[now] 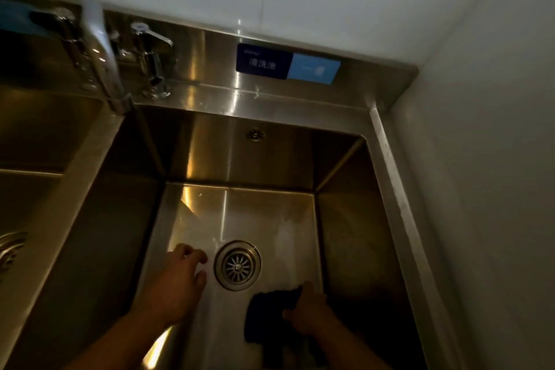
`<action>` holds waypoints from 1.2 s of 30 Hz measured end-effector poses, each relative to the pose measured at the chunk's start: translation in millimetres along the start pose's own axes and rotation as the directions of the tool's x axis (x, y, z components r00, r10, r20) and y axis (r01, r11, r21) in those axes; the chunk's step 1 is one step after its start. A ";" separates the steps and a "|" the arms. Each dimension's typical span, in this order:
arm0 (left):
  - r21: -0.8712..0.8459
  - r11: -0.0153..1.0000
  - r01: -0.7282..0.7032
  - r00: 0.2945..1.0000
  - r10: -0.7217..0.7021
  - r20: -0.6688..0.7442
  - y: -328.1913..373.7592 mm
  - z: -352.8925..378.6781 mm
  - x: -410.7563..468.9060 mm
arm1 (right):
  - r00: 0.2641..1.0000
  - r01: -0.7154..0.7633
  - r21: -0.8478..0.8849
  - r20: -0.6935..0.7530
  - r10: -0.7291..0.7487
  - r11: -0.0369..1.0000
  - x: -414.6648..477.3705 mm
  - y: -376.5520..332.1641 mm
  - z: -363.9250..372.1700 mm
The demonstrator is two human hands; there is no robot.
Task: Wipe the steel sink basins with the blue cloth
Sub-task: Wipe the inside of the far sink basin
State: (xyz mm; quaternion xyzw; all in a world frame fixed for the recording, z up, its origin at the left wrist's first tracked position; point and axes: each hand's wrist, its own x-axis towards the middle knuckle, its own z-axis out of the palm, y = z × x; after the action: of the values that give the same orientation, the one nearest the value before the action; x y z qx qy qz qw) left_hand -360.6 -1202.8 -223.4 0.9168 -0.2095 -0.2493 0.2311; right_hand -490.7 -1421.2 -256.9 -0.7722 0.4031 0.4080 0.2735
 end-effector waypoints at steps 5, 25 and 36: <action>0.220 0.962 0.162 0.982 -0.178 0.059 -34.4 27.2 23.3 | 1.000 0.009 -0.461 -0.019 -0.020 0.887 10.1 -18.7 16.4; 0.255 0.951 0.176 0.970 -0.212 0.118 -113.7 101.2 63.9 | 0.913 0.227 -0.706 -0.086 -0.399 0.671 78.8 10.4 51.2; 0.255 0.964 0.073 0.997 -0.065 -0.041 -118.7 117.2 70.2 | 0.633 0.301 -0.787 -0.257 -0.730 0.538 84.8 48.6 81.3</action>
State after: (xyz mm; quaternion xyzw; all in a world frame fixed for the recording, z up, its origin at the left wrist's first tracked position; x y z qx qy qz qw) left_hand -338.3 -1179.6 -401.5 0.9496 -0.2042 -0.2132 0.1050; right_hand -536.0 -1419.5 -375.6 -0.9835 0.0235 0.1727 -0.0473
